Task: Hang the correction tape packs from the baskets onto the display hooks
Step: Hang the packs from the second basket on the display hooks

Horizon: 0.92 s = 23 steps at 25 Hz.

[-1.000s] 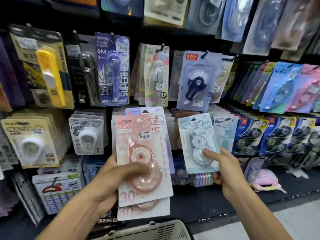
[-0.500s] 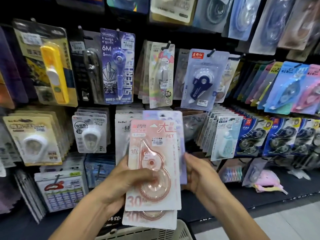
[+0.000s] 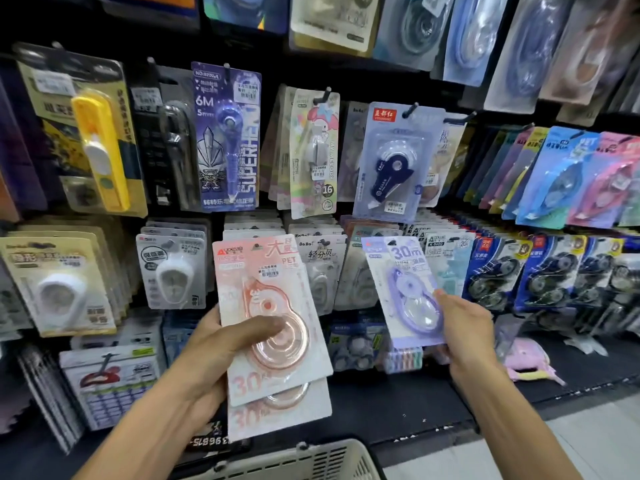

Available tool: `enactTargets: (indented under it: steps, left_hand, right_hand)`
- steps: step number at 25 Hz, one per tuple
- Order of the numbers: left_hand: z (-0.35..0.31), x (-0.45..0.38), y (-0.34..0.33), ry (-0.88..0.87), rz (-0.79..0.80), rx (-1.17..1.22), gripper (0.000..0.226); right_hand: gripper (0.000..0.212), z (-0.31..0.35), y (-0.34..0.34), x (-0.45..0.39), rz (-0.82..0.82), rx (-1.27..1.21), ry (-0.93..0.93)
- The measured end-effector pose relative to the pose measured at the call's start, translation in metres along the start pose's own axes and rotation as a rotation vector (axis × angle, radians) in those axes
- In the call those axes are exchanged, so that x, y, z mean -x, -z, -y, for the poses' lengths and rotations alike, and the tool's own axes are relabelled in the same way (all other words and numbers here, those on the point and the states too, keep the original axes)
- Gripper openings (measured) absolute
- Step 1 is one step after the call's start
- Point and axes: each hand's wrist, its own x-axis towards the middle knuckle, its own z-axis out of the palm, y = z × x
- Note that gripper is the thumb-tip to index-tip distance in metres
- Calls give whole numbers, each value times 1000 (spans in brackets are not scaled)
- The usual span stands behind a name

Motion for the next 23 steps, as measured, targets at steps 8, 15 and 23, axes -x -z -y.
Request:
enactTargets:
  steps: [8, 15, 23]
  left_hand:
    - [9, -3, -4, -53, -40, -9, 67]
    - [14, -1, -18, -58, 37, -98, 71]
    - [-6, -7, 1, -145, -98, 23, 49]
  right_hand:
    - [31, 1, -20, 41, 208, 21, -33]
    - [48, -4, -55, 100, 717, -78, 34]
    - [11, 7, -14, 38, 61, -164, -55]
